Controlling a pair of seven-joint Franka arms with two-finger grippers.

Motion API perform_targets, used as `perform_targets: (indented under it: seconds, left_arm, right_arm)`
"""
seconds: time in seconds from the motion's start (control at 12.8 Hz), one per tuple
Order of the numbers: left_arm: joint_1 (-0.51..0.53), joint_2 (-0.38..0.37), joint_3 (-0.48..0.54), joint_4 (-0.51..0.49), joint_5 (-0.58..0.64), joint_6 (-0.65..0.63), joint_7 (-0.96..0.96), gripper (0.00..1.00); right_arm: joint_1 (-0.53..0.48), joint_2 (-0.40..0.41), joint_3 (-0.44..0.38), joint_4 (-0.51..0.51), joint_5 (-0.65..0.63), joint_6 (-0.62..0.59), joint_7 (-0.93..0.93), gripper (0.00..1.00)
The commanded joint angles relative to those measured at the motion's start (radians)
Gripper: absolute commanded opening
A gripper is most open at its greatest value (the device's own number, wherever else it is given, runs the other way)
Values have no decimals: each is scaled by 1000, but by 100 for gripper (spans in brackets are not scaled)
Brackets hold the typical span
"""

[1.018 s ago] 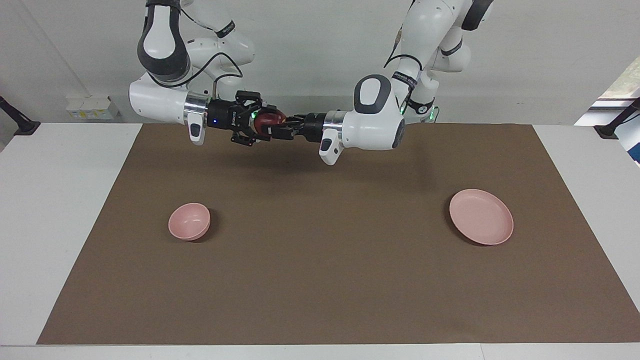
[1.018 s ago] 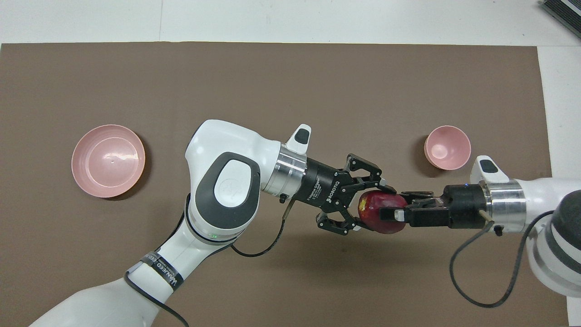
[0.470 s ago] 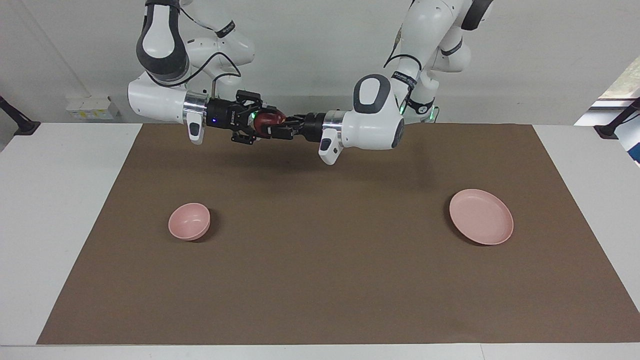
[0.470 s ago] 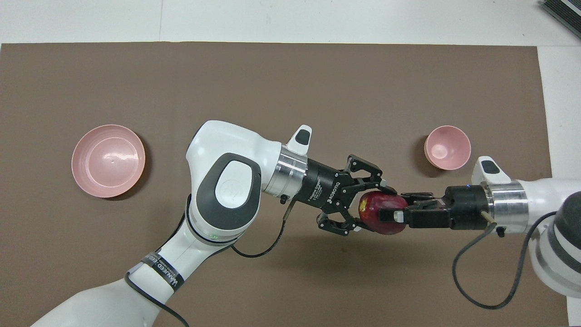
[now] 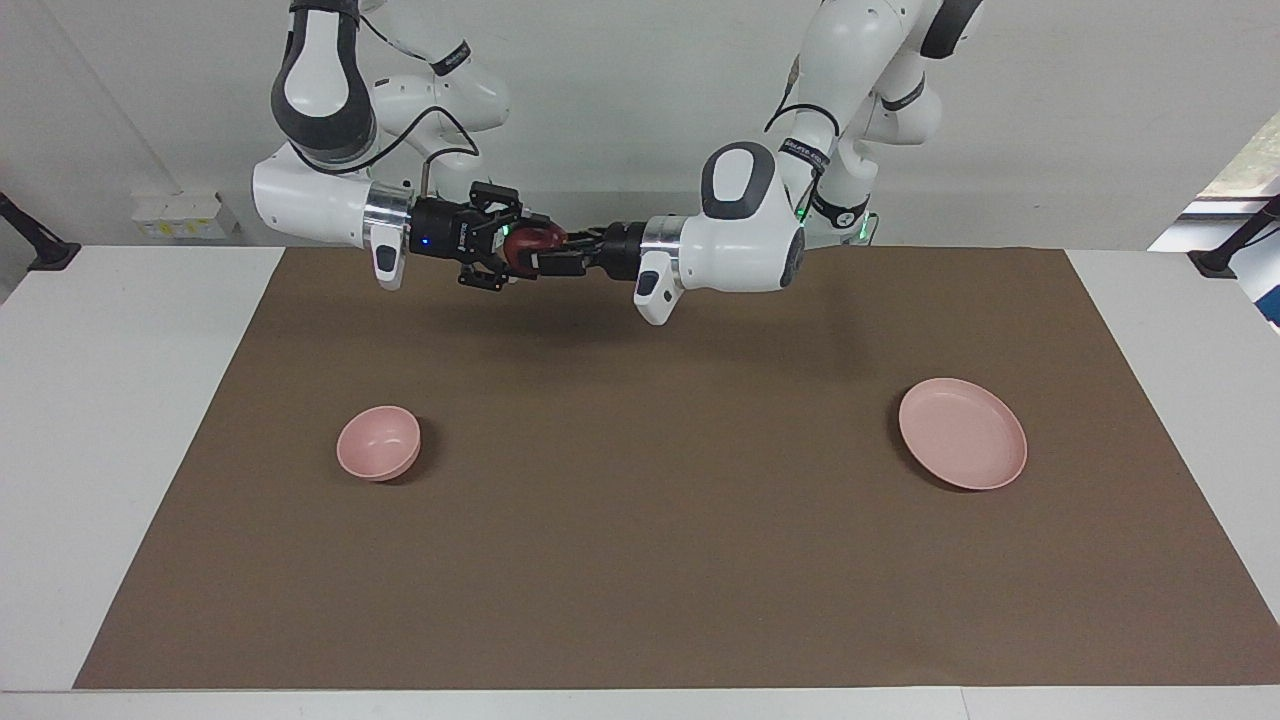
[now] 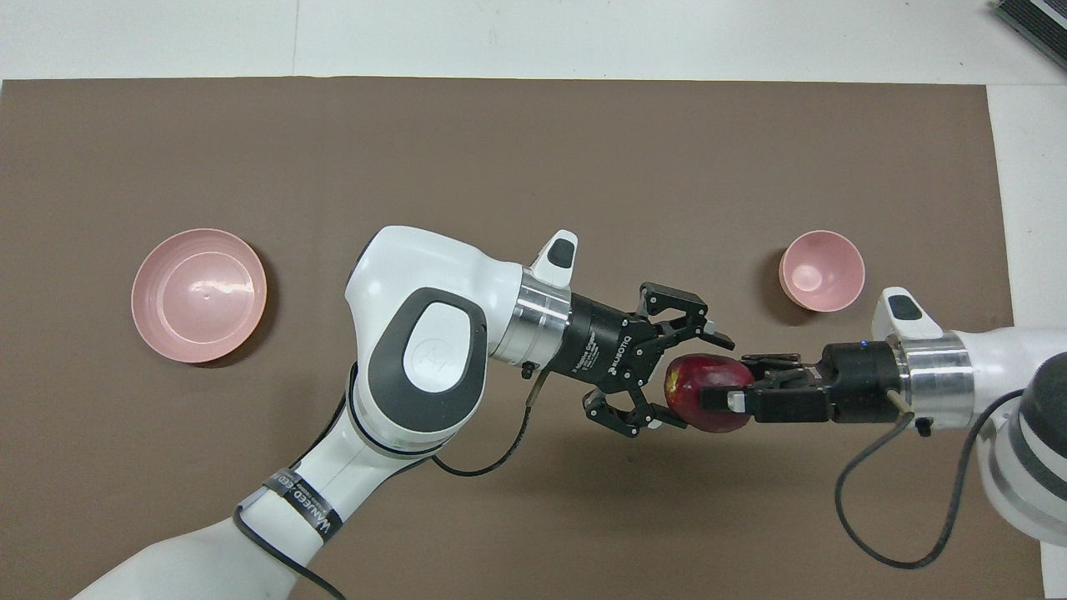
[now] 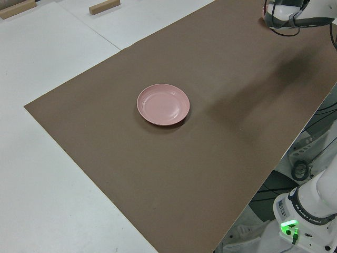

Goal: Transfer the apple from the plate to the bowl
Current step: 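Open the left gripper while the right gripper pulls the apple away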

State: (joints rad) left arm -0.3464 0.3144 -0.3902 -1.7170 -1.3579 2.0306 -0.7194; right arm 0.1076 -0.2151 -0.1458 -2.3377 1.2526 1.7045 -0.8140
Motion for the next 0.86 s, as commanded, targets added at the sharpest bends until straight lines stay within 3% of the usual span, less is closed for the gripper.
perform_targets:
  seconds: [0.0, 0.16, 0.47, 0.78]
  left_arm:
    - [-8, -21, 19, -18, 23, 23, -2, 100]
    - [1, -20, 24, -16, 133, 37, -11, 100]
    - [41, -12, 40, -29, 496, 74, -22, 100]
    - [113, -8, 42, -38, 773, 83, -15, 100]
  right_arm:
    - [-39, 6, 0, 17, -89, -52, -28, 31]
    - [-54, 22, 0, 38, -172, -62, -30, 30]
    - [-55, 132, 0, 191, -525, -60, -54, 29]
    - [-36, 178, 2, 257, -793, -8, -31, 26]
